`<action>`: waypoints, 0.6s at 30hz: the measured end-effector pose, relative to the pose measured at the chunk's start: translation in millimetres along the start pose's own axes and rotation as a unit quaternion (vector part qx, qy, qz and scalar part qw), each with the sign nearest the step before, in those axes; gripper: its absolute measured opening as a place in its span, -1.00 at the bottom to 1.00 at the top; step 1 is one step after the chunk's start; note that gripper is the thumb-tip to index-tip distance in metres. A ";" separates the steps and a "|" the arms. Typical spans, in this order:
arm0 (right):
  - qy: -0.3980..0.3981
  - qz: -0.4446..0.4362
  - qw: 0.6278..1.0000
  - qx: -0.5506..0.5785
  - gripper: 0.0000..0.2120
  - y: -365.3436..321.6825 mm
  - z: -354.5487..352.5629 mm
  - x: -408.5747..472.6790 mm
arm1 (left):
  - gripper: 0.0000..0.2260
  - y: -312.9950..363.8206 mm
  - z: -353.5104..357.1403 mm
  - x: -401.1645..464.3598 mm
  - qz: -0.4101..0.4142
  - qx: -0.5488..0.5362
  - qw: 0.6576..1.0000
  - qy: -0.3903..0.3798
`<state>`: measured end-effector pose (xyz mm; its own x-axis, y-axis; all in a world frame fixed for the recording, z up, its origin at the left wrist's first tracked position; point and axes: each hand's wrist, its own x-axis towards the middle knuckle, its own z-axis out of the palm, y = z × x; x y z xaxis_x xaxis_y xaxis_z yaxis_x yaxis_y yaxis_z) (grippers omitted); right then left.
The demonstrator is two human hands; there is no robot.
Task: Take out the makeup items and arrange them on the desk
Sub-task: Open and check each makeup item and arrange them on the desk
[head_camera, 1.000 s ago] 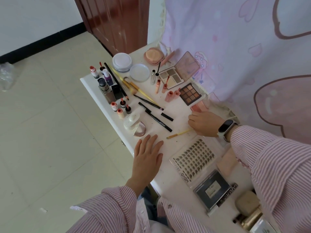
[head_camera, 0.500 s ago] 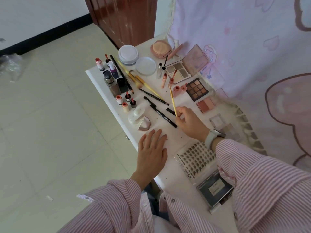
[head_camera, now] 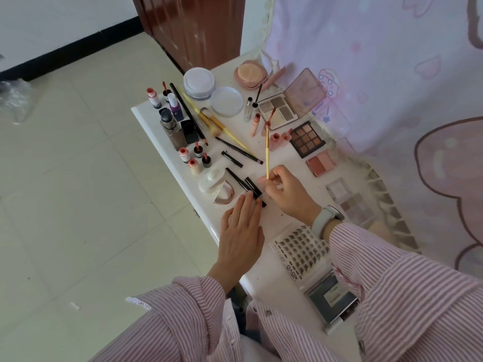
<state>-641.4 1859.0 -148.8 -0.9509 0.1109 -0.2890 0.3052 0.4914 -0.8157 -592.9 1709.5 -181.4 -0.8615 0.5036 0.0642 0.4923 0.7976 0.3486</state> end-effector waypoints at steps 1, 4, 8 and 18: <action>0.013 -0.003 1.000 -0.024 -0.93 0.8 -4.0 -0.1 | -0.51 0.6 -0.3 0.8 -0.001 0.000 1.000 0.000; 0.005 -0.002 0.988 -0.153 -0.94 6.7 -15.8 -0.9 | -0.51 2.6 0.6 1.1 -0.006 0.009 1.000 -0.003; -0.038 0.036 0.968 -0.245 -0.94 13.4 -20.0 -2.9 | -0.51 1.5 3.8 -0.9 -0.017 0.009 1.000 -0.007; 0.000 0.039 0.953 -0.300 -0.90 16.7 -18.7 -8.1 | -0.50 0.7 6.5 -1.6 -0.034 -0.003 0.999 -0.018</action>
<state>-629.6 1882.4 -150.6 -0.9263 0.1673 -0.3376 0.2907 0.8873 -0.3579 -590.3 1711.4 -187.4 -0.8880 0.4598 0.0072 0.4319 0.8285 0.3565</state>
